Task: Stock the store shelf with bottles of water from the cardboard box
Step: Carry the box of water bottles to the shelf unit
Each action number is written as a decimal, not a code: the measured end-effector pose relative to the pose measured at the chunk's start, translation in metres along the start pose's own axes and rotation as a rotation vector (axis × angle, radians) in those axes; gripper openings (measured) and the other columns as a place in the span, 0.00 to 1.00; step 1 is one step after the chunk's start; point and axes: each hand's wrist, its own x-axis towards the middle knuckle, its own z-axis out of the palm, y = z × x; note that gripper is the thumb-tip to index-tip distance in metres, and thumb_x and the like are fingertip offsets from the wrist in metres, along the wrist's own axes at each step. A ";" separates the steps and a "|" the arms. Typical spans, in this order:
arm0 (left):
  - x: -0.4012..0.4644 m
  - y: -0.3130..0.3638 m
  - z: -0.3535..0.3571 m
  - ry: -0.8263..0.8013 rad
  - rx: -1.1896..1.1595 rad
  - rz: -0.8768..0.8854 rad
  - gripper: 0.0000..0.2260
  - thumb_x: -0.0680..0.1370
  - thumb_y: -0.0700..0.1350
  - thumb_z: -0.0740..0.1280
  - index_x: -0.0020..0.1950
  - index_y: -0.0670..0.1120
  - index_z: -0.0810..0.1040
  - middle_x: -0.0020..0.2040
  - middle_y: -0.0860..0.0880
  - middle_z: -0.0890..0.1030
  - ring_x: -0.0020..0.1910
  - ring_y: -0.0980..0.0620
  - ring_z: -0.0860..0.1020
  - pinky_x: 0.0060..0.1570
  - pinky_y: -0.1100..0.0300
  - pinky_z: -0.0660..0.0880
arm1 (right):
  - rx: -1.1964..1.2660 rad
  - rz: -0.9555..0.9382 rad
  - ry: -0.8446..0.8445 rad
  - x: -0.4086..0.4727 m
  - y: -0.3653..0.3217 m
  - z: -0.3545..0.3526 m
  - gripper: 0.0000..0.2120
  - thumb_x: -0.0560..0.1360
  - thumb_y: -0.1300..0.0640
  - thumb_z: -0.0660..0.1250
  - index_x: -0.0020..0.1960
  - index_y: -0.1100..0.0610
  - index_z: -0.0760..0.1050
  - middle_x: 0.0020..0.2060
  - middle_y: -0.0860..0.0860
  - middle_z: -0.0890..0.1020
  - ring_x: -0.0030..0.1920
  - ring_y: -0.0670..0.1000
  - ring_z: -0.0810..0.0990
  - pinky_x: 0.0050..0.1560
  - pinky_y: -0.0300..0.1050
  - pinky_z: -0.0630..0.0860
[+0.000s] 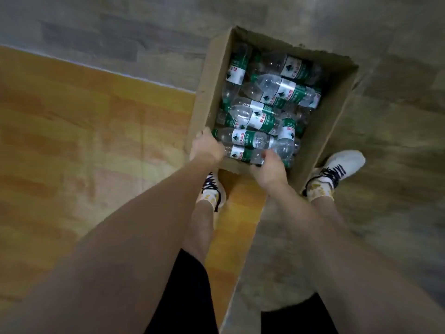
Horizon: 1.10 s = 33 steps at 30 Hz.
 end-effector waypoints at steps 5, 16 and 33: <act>0.039 -0.031 0.008 -0.077 -0.112 -0.134 0.25 0.81 0.43 0.62 0.76 0.42 0.59 0.69 0.41 0.72 0.65 0.41 0.73 0.55 0.56 0.73 | 0.194 0.049 0.059 0.030 -0.009 0.062 0.25 0.77 0.54 0.68 0.71 0.58 0.67 0.66 0.55 0.73 0.62 0.57 0.75 0.59 0.49 0.74; 0.080 -0.034 0.066 0.114 -0.315 -0.241 0.23 0.76 0.37 0.61 0.71 0.46 0.66 0.63 0.43 0.76 0.57 0.43 0.77 0.56 0.50 0.78 | 0.368 0.077 0.110 0.096 0.024 0.107 0.23 0.77 0.53 0.69 0.68 0.57 0.67 0.64 0.54 0.75 0.60 0.55 0.76 0.57 0.49 0.75; 0.030 0.016 0.139 0.119 -0.102 -0.404 0.22 0.79 0.44 0.60 0.72 0.39 0.63 0.67 0.39 0.72 0.64 0.39 0.72 0.60 0.50 0.72 | 0.225 0.120 0.286 0.089 0.162 0.004 0.26 0.77 0.55 0.68 0.72 0.60 0.66 0.67 0.58 0.70 0.65 0.59 0.72 0.63 0.53 0.71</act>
